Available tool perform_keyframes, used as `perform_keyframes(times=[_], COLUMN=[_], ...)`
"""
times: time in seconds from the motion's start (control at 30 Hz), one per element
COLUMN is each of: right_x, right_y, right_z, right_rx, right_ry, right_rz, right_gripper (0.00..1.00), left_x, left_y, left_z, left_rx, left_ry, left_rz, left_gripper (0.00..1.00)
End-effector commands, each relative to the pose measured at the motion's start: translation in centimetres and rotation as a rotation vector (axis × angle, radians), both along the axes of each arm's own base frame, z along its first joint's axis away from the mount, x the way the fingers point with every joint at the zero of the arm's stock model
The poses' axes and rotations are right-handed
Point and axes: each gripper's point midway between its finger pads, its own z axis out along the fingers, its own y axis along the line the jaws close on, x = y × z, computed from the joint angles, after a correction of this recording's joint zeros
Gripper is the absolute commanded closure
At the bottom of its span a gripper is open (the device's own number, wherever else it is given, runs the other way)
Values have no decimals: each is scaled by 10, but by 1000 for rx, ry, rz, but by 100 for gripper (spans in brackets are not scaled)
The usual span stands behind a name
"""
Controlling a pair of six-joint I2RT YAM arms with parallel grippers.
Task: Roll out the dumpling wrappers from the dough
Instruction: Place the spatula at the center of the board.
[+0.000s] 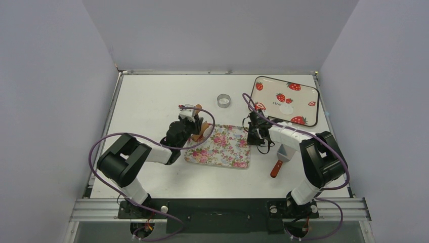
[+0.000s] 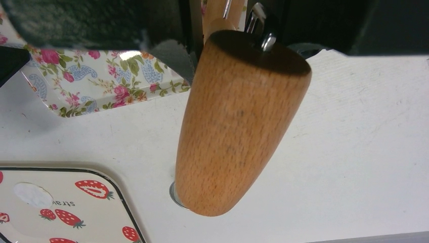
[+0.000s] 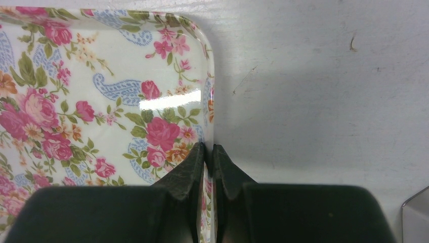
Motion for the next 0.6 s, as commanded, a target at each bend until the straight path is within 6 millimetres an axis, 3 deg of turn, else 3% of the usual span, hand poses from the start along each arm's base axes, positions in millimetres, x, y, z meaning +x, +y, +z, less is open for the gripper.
perform_keyframes(times=[0.0, 0.07, 0.1, 0.2, 0.27, 0.4, 0.57], right_x=[-10, -11, -10, -8, -7, -4, -7], right_y=[-21, -21, -21, -21, -20, -19, -22], right_z=[-11, -11, -11, -10, -8, -2, 1], right_rx=[-89, -88, -88, -85, -82, -80, -75], right_ry=[47, 47, 46, 39, 33, 12, -6], right_rz=[-22, -25, -25, -28, -27, -27, -36], right_gripper=[100, 100, 100, 100, 100, 100, 100], left_x=[-19, -23, -33, -80, -101, -118, -122], left_y=[24, 17, 2, -35, -47, -48, -46], left_z=[-64, -64, -62, -74, -88, -102, -109], left_rx=[165, 181, 175, 243, 257, 192, 176], left_ry=[193, 187, 181, 173, 216, 332, 372], left_rz=[16, -41, -147, -446, -514, -479, -450], left_gripper=[100, 100, 100, 100, 100, 100, 100])
